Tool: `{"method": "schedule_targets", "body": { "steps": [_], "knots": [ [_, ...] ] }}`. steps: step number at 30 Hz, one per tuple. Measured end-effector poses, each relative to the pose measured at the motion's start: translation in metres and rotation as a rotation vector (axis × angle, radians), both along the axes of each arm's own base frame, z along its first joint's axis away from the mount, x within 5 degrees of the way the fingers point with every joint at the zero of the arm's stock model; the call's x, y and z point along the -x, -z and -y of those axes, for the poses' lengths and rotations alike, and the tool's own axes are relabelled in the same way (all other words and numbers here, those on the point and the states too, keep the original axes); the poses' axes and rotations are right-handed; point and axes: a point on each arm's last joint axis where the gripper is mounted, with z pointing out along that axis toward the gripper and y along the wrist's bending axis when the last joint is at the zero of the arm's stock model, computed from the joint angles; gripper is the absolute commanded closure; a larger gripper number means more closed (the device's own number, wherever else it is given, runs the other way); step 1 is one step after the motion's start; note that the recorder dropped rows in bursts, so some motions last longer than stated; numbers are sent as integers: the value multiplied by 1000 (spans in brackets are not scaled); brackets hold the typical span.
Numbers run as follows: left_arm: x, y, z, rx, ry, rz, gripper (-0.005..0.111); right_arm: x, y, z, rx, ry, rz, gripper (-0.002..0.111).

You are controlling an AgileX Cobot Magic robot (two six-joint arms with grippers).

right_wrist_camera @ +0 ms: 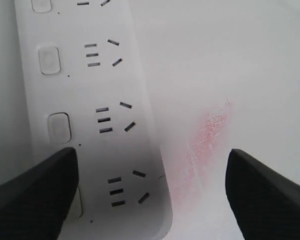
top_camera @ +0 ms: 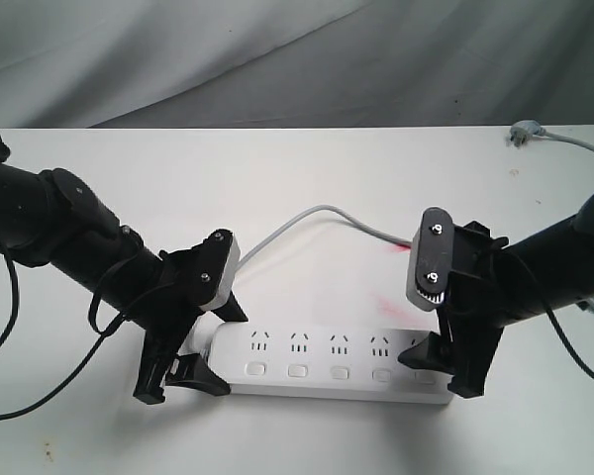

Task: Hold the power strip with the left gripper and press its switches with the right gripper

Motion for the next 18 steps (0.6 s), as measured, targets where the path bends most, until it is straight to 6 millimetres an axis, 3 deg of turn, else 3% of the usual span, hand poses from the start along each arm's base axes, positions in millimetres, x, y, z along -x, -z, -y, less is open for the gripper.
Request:
{"method": "schedule_targets", "body": {
  "steps": [18],
  "knots": [
    [0,0,0,0,0,0,107,5,8,5,29,38,-1,34]
  ]
}}
